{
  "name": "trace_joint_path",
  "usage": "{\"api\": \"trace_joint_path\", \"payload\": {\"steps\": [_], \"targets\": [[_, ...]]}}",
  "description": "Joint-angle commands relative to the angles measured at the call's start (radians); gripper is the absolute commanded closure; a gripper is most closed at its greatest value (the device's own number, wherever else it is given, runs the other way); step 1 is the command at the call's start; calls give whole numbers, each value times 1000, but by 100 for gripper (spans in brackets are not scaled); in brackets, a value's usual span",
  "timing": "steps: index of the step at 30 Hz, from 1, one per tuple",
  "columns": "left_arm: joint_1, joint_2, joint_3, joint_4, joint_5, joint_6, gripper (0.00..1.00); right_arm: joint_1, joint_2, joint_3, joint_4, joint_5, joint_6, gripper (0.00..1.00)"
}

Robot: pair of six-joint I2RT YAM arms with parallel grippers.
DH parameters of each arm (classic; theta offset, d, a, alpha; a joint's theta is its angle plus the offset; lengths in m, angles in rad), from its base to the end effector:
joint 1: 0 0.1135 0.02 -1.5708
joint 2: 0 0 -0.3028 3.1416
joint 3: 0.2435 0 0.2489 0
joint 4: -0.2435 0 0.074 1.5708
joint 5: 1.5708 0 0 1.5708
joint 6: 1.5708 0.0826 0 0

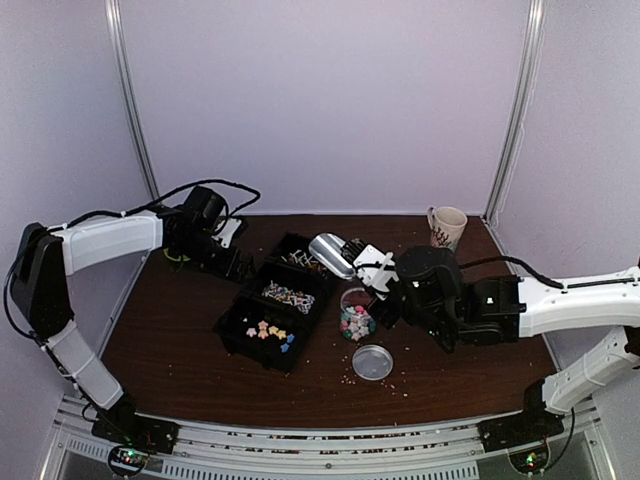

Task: Pack the candies
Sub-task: Pick up the plate from the center of the board.

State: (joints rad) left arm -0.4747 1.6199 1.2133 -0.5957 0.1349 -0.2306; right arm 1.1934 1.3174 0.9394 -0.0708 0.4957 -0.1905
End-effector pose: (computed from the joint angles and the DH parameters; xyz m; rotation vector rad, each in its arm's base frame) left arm 0.3190 -0.1764 0.2442 0.3704 2.5949 -0.4306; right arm 0.1555 0.2857 0.3096 -1.0009 1.6917 0.1556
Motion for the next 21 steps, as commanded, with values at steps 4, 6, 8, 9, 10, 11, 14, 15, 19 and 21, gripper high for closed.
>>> {"api": "trace_joint_path", "payload": {"steps": [4,6,8,9,10,11,14,15,19,21], "targets": [[-6,122,198,-146,-184,38,9,-6,19,94,-146,13,71,100],[-9,164,240,-176,-193,40,10,-8,15,96,-168,6,83,100],[-8,202,271,-188,-176,43,12,-10,6,90,-189,-3,98,100],[-8,217,286,-192,-165,43,12,-11,-2,85,-195,-8,103,100],[-8,230,300,-193,-156,43,13,-13,-9,78,-196,-11,107,100],[-10,246,316,-195,-150,43,13,-14,-16,67,-195,-13,110,100],[-12,282,373,-213,-140,40,15,-16,-36,47,-195,-13,118,100],[-15,289,386,-215,-138,40,15,-16,-39,42,-196,-12,119,100],[-32,320,415,-215,-136,42,16,-17,-51,28,-209,-7,124,100],[-37,348,436,-229,-134,44,17,-17,-57,18,-208,-5,126,100]]}}
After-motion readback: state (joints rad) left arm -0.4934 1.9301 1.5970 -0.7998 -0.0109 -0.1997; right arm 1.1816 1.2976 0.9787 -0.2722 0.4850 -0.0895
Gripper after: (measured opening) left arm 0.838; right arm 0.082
